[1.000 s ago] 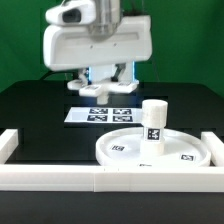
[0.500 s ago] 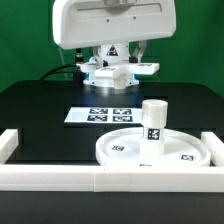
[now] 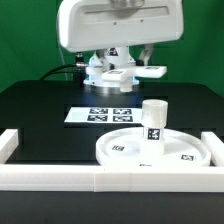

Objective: Assemble round table

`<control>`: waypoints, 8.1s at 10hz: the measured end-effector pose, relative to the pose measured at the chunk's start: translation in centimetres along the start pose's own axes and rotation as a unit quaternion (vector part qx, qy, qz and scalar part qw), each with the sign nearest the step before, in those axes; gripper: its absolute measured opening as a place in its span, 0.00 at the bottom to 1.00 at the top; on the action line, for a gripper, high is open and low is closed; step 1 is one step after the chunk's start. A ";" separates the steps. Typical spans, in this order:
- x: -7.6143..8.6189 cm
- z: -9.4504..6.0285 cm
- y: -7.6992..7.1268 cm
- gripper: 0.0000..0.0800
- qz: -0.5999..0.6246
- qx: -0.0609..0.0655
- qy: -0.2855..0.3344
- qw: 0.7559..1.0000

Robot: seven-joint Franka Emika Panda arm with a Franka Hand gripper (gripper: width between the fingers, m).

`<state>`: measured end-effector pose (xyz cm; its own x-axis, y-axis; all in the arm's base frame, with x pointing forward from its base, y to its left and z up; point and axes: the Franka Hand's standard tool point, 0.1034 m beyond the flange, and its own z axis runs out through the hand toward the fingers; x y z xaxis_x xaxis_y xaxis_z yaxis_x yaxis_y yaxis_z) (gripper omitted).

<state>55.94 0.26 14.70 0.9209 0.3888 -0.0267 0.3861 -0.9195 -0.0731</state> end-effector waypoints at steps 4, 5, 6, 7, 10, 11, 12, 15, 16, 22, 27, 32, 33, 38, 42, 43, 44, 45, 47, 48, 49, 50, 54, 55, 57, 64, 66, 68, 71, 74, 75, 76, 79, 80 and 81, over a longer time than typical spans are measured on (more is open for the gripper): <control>2.1 0.8 -2.0 0.55 -0.029 -0.004 0.004 1.000; 2.1 0.9 -2.0 0.55 -0.028 -0.004 0.004 1.000; 2.1 0.9 -2.1 0.55 -0.029 -0.004 0.003 1.000; 2.0 1.0 -2.1 0.55 -0.029 -0.004 0.003 1.000; 1.7 1.8 -2.6 0.55 -0.037 -0.005 -0.002 0.999; 1.5 1.9 -2.4 0.55 -0.035 -0.005 -0.004 0.999; 1.5 2.0 -2.4 0.55 -0.035 -0.005 -0.003 0.999; 1.6 2.3 -2.6 0.55 -0.034 -0.009 0.004 0.999; 1.8 2.3 -2.7 0.55 -0.034 -0.011 0.008 0.999; 1.1 2.1 -2.8 0.55 -0.031 -0.010 0.008 0.999; 0.4 3.1 -3.4 0.55 -0.032 -0.010 0.004 0.999; 0.7 4.2 -3.4 0.55 -0.032 -0.011 0.003 0.999; 0.8 4.2 -3.3 0.55 -0.032 -0.014 0.008 0.999; 1.3 4.1 -3.1 0.55 -0.032 -0.021 0.021 0.999; 1.3 4.1 -3.1 0.55 -0.021 -0.021 0.022 0.999; 1.3 4.1 -3.1 0.55 0.013 -0.017 0.024 0.999; 1.3 4.2 -3.1 0.55 0.076 -0.014 0.027 0.997; 1.4 4.2 -3.2 0.55 0.131 -0.013 0.029 0.991; 1.5 4.2 -3.2 0.55 0.251 -0.011 0.037 0.967; 1.5 4.2 -3.2 0.55 0.308 -0.008 0.040 0.950; 1.4 4.2 -3.2 0.55 0.366 -0.002 0.044 0.930; 1.4 4.2 -3.3 0.55 0.419 0.004 0.050 0.906; 1.7 4.2 -3.2 0.55 0.608 0.022 0.066 0.791; 1.7 4.2 -3.1 0.55 0.623 0.026 0.065 0.779; 1.7 4.3 -3.1 0.55 0.672 0.037 0.062 0.737; 1.5 4.3 -3.1 0.55 0.884 0.098 0.070 0.452; 1.5 4.4 -3.0 0.55 0.918 0.117 0.057 0.375; 1.5 4.4 -3.0 0.55 0.920 0.119 0.055 0.370; 1.9 2.2 -3.3 0.78 0.910 0.136 0.060 0.387; 2.2 0.4 -3.6 0.81 0.904 0.157 0.065 0.393; 2.2 0.5 -3.7 0.81 0.904 0.156 0.064 0.393; 2.2 0.7 -3.7 0.81 0.885 0.147 0.068 0.437; 2.6 0.9 -4.3 0.81 0.753 0.112 0.072 0.644; 2.6 1.0 -4.1 0.81 0.701 0.108 0.075 0.701; 2.6 1.1 -4.1 0.81 0.684 0.106 0.077 0.718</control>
Offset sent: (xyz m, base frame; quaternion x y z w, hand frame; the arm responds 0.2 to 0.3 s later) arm -0.0143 -0.0117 -0.0019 -0.0032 0.0039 -0.0050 1.0000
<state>56.74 5.11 13.82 0.4320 -0.8955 -0.1075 -0.8863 -0.3994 -0.2342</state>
